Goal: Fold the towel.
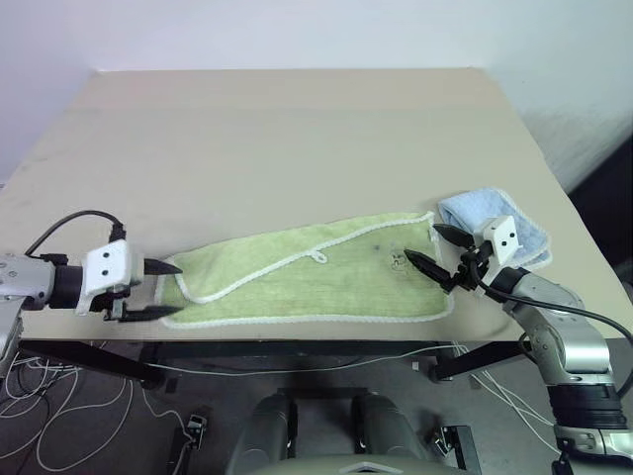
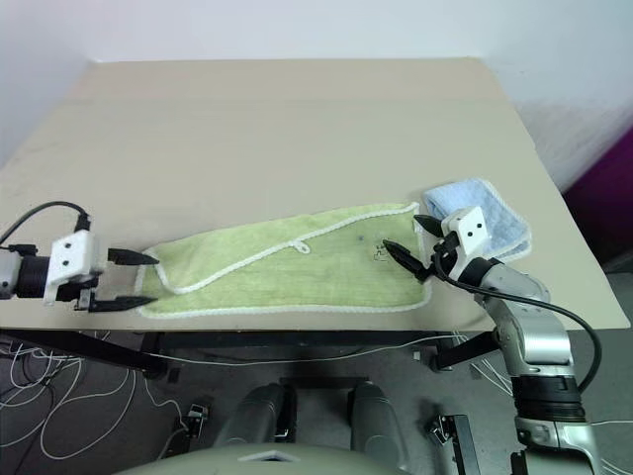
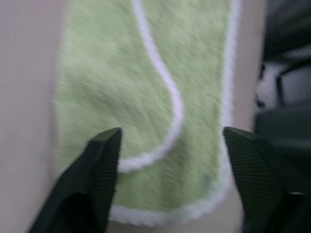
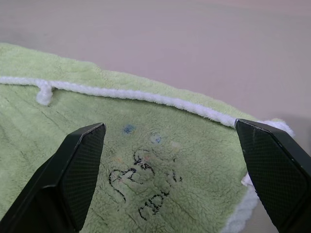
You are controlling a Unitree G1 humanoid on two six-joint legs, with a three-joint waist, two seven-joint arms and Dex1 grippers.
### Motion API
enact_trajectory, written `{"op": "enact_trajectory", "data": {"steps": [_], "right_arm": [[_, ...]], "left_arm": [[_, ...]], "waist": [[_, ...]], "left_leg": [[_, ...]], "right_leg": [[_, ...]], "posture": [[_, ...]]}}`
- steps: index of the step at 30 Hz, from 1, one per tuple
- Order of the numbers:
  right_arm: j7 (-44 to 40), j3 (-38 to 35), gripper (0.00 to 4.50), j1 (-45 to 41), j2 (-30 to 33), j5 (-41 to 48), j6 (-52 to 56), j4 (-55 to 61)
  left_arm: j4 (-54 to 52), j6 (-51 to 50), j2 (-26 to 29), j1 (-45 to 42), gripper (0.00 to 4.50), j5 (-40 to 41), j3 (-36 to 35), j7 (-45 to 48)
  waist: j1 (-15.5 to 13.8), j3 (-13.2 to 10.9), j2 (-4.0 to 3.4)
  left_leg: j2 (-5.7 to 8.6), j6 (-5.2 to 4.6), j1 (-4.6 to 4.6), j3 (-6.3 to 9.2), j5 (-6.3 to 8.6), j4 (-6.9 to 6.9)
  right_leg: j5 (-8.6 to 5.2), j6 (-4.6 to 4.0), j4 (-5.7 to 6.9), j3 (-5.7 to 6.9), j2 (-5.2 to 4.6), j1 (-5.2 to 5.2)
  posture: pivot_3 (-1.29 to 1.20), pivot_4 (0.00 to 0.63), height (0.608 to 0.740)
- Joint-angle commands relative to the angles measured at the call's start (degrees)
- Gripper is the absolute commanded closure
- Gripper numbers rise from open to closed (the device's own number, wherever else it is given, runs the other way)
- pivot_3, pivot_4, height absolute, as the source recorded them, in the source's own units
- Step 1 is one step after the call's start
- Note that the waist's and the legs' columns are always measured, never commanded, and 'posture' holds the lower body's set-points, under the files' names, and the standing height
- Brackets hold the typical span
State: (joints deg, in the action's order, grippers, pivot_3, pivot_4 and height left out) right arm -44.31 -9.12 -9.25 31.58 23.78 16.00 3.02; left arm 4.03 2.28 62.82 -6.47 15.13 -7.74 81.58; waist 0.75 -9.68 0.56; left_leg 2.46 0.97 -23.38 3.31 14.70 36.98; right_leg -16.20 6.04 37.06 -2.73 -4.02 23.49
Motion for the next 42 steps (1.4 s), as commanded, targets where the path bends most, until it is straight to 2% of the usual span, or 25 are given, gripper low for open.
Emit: {"op": "enact_trajectory", "data": {"steps": [1,9,14,20,23,31,35,38,42], "right_arm": [[0.3,-0.4,0.00,0.6,-0.6,0.3,-0.9,1.7],[1.5,-1.3,0.00,2.9,-0.5,0.7,-0.2,4.1],[2.1,-2.2,0.00,4.2,-0.1,1.0,0.3,5.6],[2.6,-2.7,0.00,5.2,0.0,1.2,0.8,6.8],[2.7,-2.9,0.00,5.4,0.0,1.2,0.9,7.0],[2.7,-2.8,0.00,4.8,0.0,1.1,1.0,6.7],[2.5,-2.7,0.00,4.1,0.1,0.9,0.8,6.1],[2.3,-2.5,0.00,3.3,0.3,0.8,0.8,6.1],[2.2,-1.9,0.00,1.0,1.4,-0.4,0.4,7.0]], "left_arm": [[0.9,5.2,-0.8,-2.7,0.66,-2.1,1.7,-0.3],[6.2,11.7,-5.5,-7.5,0.66,-6.1,6.6,-3.0],[10.6,16.5,-6.8,-10.6,0.66,-10.0,9.6,-4.9],[12.6,17.6,-7.7,-13.4,0.66,-11.9,11.3,-6.5],[12.8,17.4,-7.5,-14.3,1.22,-11.8,11.4,-6.6],[11.5,15.0,-6.6,-14.6,3.95,-10.5,9.9,-7.1],[10.0,12.8,-6.4,-13.9,3.95,-8.8,9.0,-6.8],[9.6,12.1,-6.6,-13.4,4.48,-7.5,7.7,-7.5],[9.4,11.4,-6.5,-12.6,4.48,-7.2,6.2,-8.8]], "waist": [[-0.1,0.0,0.01],[0.0,0.0,0.01],[0.0,0.0,0.01],[0.0,0.0,0.01],[0.0,0.0,0.01],[0.0,0.0,0.01],[0.0,0.0,0.01],[0.1,0.0,0.01],[0.1,0.0,0.01]], "left_leg": [[0.00,0.00,0.00,0.00,0.00,0.00],[0.01,-0.02,0.00,0.00,0.00,0.05],[-0.01,-0.02,0.00,-0.01,0.00,0.08],[-0.01,-0.03,0.00,-0.02,0.00,0.11],[-0.01,-0.03,0.00,-0.02,0.00,0.11],[-0.02,-0.03,0.00,-0.02,0.00,0.13],[-0.02,-0.03,0.00,-0.02,0.00,0.14],[-0.02,-0.03,0.00,-0.02,0.00,0.14],[-0.03,-0.03,0.00,-0.02,0.00,0.15]], "right_leg": [[0.00,0.00,0.00,0.00,0.00,-0.01],[0.01,0.02,0.05,0.06,0.11,-0.02],[0.01,0.02,0.07,0.06,0.24,-0.02],[0.01,0.03,0.09,0.07,0.26,-0.03],[0.01,0.03,0.09,0.07,0.27,-0.03],[0.01,0.04,0.10,0.07,0.31,-0.03],[0.01,0.04,0.11,0.07,0.31,-0.03],[0.01,0.04,0.11,0.07,0.31,-0.03],[0.01,0.04,0.11,0.07,0.30,-0.03]], "posture": [[0.00,0.150,0.740],[0.00,0.150,0.740],[0.00,0.150,0.740],[0.00,0.150,0.740],[0.00,0.150,0.740],[0.00,0.150,0.740],[0.00,0.150,0.740],[0.00,0.150,0.740],[0.00,0.150,0.740]]}}
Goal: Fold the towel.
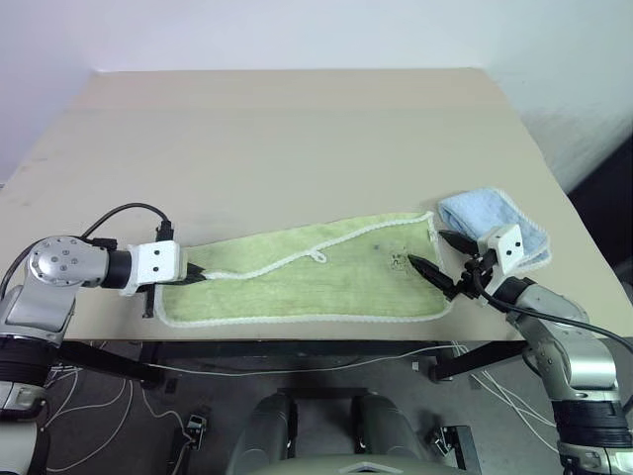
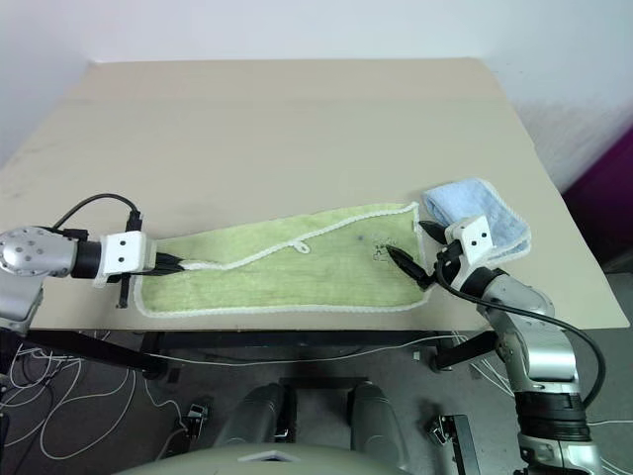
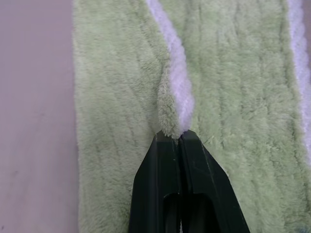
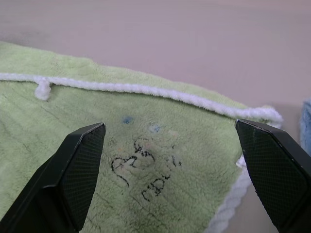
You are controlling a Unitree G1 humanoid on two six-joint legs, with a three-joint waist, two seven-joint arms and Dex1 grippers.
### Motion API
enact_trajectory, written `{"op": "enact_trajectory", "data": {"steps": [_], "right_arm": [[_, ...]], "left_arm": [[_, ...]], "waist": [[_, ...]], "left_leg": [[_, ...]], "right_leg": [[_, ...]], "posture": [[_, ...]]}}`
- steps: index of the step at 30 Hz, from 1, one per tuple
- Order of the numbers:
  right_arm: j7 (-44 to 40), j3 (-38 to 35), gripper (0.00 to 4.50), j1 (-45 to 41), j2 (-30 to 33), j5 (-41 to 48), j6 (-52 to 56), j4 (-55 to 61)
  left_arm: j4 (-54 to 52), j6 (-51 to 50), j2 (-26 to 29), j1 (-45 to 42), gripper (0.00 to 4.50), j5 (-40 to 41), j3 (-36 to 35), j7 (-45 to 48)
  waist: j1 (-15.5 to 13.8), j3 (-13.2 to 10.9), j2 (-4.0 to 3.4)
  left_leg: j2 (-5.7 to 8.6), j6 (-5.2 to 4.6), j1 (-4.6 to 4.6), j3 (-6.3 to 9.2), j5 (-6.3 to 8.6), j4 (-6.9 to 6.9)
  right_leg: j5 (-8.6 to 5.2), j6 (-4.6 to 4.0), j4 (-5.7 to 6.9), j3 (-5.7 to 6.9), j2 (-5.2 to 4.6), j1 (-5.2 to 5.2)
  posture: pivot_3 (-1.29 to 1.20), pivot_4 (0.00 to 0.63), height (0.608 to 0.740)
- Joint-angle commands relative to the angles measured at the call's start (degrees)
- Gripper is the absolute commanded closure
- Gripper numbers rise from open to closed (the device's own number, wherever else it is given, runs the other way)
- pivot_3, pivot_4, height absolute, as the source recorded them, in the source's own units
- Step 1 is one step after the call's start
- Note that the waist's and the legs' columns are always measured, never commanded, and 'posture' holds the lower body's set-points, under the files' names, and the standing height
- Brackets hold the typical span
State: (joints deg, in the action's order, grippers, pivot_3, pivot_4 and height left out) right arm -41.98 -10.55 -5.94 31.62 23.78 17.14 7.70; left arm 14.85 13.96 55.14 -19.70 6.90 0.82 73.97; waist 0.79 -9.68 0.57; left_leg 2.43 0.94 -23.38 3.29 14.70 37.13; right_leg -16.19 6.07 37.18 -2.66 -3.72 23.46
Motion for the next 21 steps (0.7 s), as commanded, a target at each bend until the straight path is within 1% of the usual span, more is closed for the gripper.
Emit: {"op": "enact_trajectory", "data": {"steps": [1,6,8,10,16,21], "right_arm": [[-0.2,0.1,0.00,-3.1,2.1,-1.5,-1.3,2.1],[-1.2,4.5,0.00,-7.9,6.3,-10.4,-7.8,-3.5],[-1.7,5.6,0.00,-12.0,7.0,-12.3,-10.4,-7.6],[-2.0,7.8,0.00,-16.6,8.1,-16.4,-14.7,-13.3],[-2.0,15.0,0.00,-25.3,11.4,-28.3,-29.8,-29.9],[-2.7,17.7,0.00,-28.3,12.8,-32.4,-38.0,-36.8]], "left_arm": [[-1.1,-0.4,1.4,0.9,4.48,0.6,-2.5,-1.7],[-0.5,-0.4,1.9,2.4,4.48,0.6,-3.4,-3.0],[-0.4,-0.5,1.7,2.9,4.48,1.1,-4.0,-3.5],[0.1,-0.1,1.6,3.5,4.48,1.0,-4.4,-4.0],[0.6,1.9,0.6,5.3,4.48,0.2,-3.8,-5.9],[0.8,2.8,-0.1,6.0,4.48,0.0,-3.5,-7.0]], "waist": [[0.0,0.0,0.00],[0.1,0.0,0.00],[0.1,0.0,0.00],[0.2,0.0,0.00],[0.1,0.0,0.00],[0.2,0.0,-0.01]], "left_leg": [[0.00,0.00,0.00,0.00,0.00,0.01],[-0.01,0.00,0.00,0.00,0.00,0.01],[-0.01,0.00,0.00,-0.02,0.00,0.01],[-0.01,0.00,0.01,-0.04,0.00,0.01],[-0.02,0.00,0.00,-0.07,0.00,0.01],[-0.03,0.00,0.00,-0.09,0.00,0.00]], "right_leg": [[0.00,0.00,0.00,0.00,0.00,0.00],[0.00,0.00,0.01,0.00,0.02,0.01],[0.00,0.00,0.01,0.00,0.02,0.01],[0.00,0.00,0.02,0.00,0.02,0.01],[0.00,0.00,0.01,0.00,0.02,0.04],[0.00,0.00,0.02,-0.02,0.03,0.05]], "posture": [[0.00,0.150,0.740],[0.00,0.150,0.740],[0.00,0.150,0.740],[0.00,0.150,0.740],[0.00,0.150,0.740],[0.00,0.150,0.740]]}}
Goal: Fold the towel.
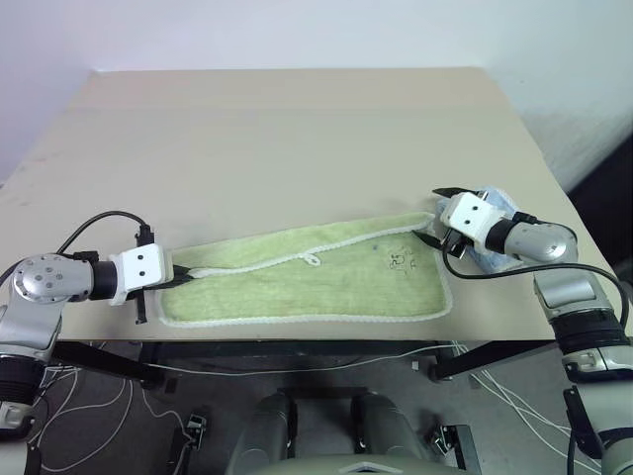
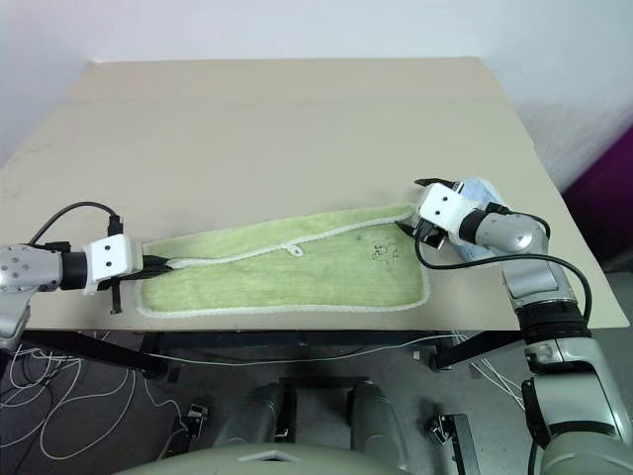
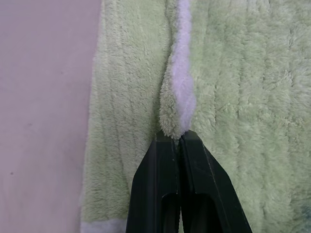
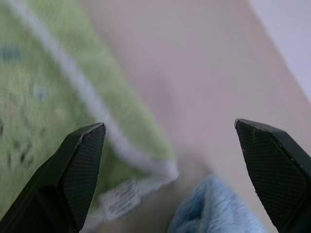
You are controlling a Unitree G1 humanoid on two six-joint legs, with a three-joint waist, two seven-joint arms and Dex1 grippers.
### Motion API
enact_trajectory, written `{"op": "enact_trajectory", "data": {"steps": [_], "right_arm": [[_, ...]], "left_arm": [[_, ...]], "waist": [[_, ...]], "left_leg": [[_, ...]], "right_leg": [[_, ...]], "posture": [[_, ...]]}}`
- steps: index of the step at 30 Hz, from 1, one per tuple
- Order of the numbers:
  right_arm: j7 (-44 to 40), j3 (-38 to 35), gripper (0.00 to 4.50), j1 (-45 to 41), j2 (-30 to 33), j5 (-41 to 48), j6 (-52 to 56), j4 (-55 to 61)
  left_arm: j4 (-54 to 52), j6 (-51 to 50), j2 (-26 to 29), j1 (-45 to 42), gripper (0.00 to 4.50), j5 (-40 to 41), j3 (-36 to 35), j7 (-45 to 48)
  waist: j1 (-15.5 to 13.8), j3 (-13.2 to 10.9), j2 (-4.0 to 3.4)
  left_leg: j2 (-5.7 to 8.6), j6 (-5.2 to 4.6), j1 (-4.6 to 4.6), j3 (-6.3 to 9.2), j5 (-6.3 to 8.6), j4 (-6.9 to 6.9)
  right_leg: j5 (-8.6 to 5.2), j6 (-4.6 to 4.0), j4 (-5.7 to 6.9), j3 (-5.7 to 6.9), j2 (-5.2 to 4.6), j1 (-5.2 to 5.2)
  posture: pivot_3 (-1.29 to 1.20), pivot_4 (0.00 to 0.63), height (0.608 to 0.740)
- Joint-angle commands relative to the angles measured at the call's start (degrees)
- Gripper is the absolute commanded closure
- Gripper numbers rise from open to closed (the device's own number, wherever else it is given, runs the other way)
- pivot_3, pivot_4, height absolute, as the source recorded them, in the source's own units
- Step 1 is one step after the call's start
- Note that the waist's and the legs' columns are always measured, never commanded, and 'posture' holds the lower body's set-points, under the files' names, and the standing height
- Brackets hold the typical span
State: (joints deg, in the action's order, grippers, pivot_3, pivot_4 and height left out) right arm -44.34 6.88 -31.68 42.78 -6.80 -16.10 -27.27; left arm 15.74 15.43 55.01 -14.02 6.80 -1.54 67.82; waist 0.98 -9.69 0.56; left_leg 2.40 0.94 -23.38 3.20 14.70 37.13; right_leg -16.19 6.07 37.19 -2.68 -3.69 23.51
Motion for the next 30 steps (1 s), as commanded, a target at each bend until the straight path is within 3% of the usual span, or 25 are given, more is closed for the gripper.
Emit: {"op": "enact_trajectory", "data": {"steps": [1,13,26,30], "right_arm": [[-0.4,0.5,0.00,-2.9,1.7,-2.2,-5.7,-2.7],[9.9,4.9,0.00,-8.8,1.0,-12.7,-17.4,-15.1],[9.6,5.0,4.30,-9.0,1.4,-11.9,-21.0,-15.1],[9.8,4.4,4.41,-7.9,1.6,-11.3,-20.7,-13.2]], "left_arm": [[0.0,1.5,-0.1,0.4,4.48,0.1,-1.1,-1.0],[-0.3,2.2,-0.7,1.5,4.48,0.1,-0.7,-1.9],[1.4,3.4,-1.9,-1.7,4.50,-1.9,1.8,-2.2],[2.9,3.5,-2.8,-5.1,4.50,-2.3,3.1,-1.5]], "waist": [[0.1,0.0,0.00],[0.1,0.0,0.00],[0.0,0.0,0.00],[0.0,0.0,0.00]], "left_leg": [[0.00,0.00,0.00,0.00,0.00,0.00],[-0.01,0.01,0.00,0.00,0.00,0.00],[-0.01,0.01,0.00,0.00,0.00,0.00],[0.00,0.00,0.00,-0.01,0.00,0.01]], "right_leg": [[0.00,0.00,0.00,0.00,0.00,0.00],[0.00,0.00,0.00,-0.02,0.01,0.01],[0.00,0.00,0.01,-0.02,0.02,0.00],[0.00,0.00,0.01,-0.01,0.02,-0.01]], "posture": [[0.00,0.150,0.740],[0.00,0.150,0.740],[0.00,0.150,0.740],[0.00,0.150,0.740]]}}
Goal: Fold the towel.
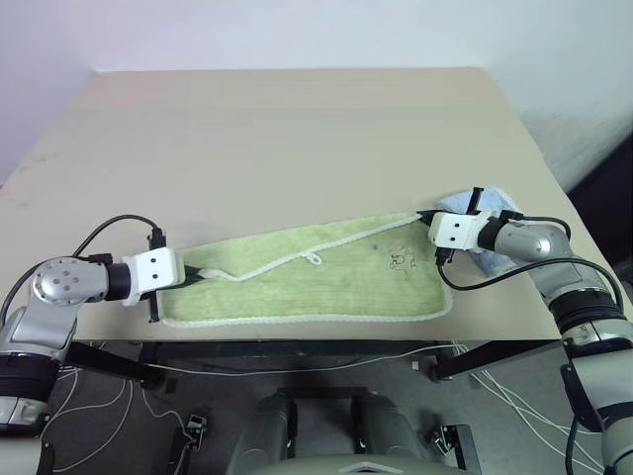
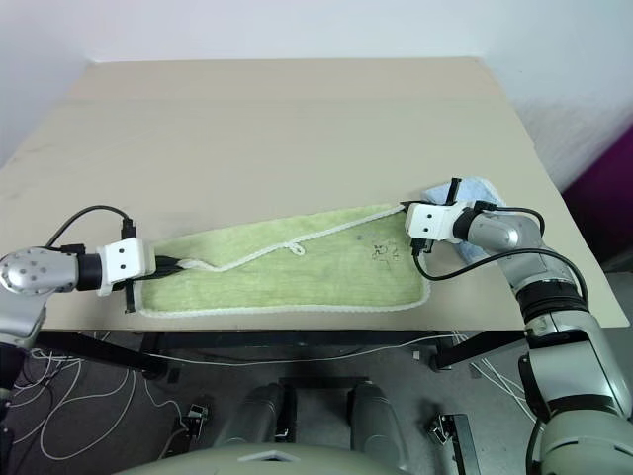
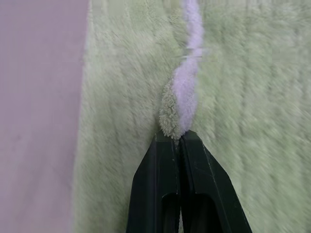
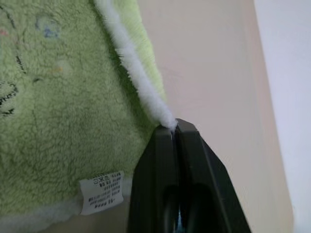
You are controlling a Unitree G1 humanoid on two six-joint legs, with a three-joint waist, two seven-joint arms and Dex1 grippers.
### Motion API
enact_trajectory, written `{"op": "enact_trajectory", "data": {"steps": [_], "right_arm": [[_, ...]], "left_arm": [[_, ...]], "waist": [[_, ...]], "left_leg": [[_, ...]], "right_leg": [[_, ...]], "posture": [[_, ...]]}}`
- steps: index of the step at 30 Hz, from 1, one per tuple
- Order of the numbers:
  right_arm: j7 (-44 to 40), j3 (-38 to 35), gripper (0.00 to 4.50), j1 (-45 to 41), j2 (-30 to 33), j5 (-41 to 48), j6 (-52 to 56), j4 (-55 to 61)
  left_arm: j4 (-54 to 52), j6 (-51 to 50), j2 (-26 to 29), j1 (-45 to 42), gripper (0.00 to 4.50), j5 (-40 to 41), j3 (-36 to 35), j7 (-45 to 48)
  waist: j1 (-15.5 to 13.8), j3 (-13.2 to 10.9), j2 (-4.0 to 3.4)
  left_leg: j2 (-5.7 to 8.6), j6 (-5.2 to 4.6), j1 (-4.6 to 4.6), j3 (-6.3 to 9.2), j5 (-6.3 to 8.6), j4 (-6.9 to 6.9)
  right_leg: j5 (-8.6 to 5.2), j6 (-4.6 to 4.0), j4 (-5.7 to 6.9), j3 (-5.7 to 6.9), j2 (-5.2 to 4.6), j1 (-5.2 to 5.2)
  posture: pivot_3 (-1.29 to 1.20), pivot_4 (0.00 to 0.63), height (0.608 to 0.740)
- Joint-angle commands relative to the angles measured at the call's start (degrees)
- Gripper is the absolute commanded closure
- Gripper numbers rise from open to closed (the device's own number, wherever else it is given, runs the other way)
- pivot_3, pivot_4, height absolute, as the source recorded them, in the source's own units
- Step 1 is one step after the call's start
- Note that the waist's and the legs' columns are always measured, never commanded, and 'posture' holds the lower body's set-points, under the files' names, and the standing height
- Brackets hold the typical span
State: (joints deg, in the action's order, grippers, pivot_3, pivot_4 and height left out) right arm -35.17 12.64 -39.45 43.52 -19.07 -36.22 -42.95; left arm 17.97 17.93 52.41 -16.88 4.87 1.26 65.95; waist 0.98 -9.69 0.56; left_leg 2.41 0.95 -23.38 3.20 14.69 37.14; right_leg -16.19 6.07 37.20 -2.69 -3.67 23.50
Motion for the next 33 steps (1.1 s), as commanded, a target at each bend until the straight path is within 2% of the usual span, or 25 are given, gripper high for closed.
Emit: {"op": "enact_trajectory", "data": {"steps": [1,7,17,22,26,29,33], "right_arm": [[0.9,-1.5,4.41,0.1,1.0,0.9,-0.5,2.9],[1.5,-3.3,4.41,-2.1,1.3,2.6,1.0,4.5],[-0.2,-5.8,4.41,-17.5,2.1,6.0,0.6,-4.1],[-3.5,-8.4,4.41,-23.0,3.4,9.9,1.0,-5.3],[-7.3,-11.3,4.41,-24.0,5.1,14.5,3.0,-2.7],[-12.7,-13.7,4.41,-20.1,6.6,20.0,6.9,3.6],[-23.7,-15.8,4.41,-4.1,10.2,30.9,19.3,21.5]], "left_arm": [[1.3,1.1,-0.4,-3.1,4.50,-0.5,0.6,0.5],[8.7,1.0,-3.1,-12.3,4.50,0.6,-1.6,-2.6],[27.4,3.5,-4.8,-36.6,4.50,-0.7,-5.6,-13.7],[31.4,4.0,-4.2,-43.6,4.50,-0.5,-6.6,-17.2],[30.9,4.0,-1.9,-44.0,4.50,-0.7,-7.4,-17.8],[26.1,2.4,0.2,-38.8,4.50,2.0,-8.9,-14.7],[6.5,-7.5,3.8,-20.4,4.50,10.7,-12.6,-5.1]], "waist": [[0.1,0.0,0.00],[0.0,0.0,0.01],[0.2,0.0,0.03],[0.2,0.0,0.03],[0.2,0.0,0.04],[0.3,0.0,0.02],[0.4,0.0,-0.01]], "left_leg": [[0.00,0.00,0.00,0.00,0.00,0.00],[-0.01,0.00,0.00,0.01,-0.01,0.04],[0.00,0.01,-0.04,0.00,-0.02,0.07],[0.01,0.01,-0.07,0.00,-0.02,0.07],[0.01,0.01,-0.09,0.00,-0.02,0.06],[0.00,0.01,-0.09,0.00,-0.02,0.02],[-0.07,-0.02,-0.07,0.01,0.00,-0.02]], "right_leg": [[0.00,0.00,0.01,0.00,0.00,0.00],[0.00,0.00,0.03,0.02,0.04,0.01],[0.00,0.01,0.05,0.01,0.05,0.05],[0.01,0.02,0.07,0.01,0.05,0.08],[0.01,0.02,0.07,0.01,0.04,0.07],[0.01,0.02,0.09,0.00,0.05,0.10],[0.00,0.01,0.12,-0.04,0.02,0.06]], "posture": [[0.00,0.150,0.740],[0.00,0.150,0.740],[0.00,0.150,0.740],[0.00,0.150,0.740],[0.00,0.150,0.740],[0.00,0.150,0.740],[0.00,0.150,0.740]]}}
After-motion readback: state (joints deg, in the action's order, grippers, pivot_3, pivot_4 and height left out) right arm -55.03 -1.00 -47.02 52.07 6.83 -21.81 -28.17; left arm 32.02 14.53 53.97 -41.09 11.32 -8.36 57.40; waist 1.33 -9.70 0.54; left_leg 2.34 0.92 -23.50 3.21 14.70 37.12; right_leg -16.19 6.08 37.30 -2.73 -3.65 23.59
